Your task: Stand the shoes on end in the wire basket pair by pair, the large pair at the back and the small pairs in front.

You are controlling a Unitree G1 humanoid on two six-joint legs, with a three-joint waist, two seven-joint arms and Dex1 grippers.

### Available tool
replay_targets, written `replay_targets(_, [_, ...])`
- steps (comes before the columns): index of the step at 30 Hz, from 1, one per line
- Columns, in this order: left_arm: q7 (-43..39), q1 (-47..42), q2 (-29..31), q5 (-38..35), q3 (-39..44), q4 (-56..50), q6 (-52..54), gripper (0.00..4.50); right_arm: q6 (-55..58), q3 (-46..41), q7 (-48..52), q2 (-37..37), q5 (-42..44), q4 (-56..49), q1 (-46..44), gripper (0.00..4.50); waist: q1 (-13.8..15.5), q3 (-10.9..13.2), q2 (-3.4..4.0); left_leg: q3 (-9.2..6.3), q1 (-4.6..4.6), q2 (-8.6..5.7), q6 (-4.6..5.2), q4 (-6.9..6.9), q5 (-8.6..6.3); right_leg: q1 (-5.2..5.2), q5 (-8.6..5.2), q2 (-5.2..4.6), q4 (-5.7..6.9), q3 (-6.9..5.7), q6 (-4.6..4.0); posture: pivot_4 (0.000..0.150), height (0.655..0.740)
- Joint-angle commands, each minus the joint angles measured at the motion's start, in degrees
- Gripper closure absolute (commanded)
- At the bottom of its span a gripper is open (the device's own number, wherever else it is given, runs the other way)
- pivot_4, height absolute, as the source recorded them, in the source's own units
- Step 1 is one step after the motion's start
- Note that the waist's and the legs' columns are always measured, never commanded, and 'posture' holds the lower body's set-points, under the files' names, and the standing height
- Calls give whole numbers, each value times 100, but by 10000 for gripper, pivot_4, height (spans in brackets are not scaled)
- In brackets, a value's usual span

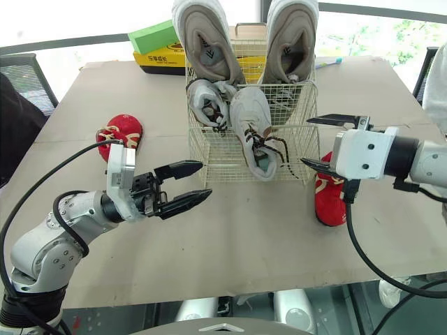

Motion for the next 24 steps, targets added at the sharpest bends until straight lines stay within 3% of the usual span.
replay_targets(1, [-164, 85, -10, 165, 61, -50, -283, 3874, -1693, 785, 412, 137, -789, 608, -833, 12627, 7, 1, -1, 1, -1, 0, 0, 0, 0, -1, 0, 0, 0, 0, 0, 1500, 7400])
replay_targets(6, [-198, 259, -70, 295, 81, -76, -420, 3874, -3587, 1907, 1240, 539, -1274, 1761, -2497, 12627, 15, 9, 6, 11, -17, 6, 0, -5, 0, -17, 12, -4, 0, 7, -21, 1500, 7400])
replay_targets(11, [-220, 279, -118, 396, 25, -53, -496, 3874, -4547, 2556, 1899, 709, -1327, 2723, -3576, 12627, 52, 12, 8, 15, -17, 17, 0, -9, 0, -20, 14, -9, 1, 4, -25, 1500, 7400])
replay_targets(24, [-267, 216, -303, 620, -120, 100, -631, 3874, -5668, 3293, 2448, 1085, -1352, 3956, -4949, 12627, 43, 14, 11, 30, -10, 22, -1, -9, 1, -24, 16, -17, 14, 13, -27, 1500, 7400])
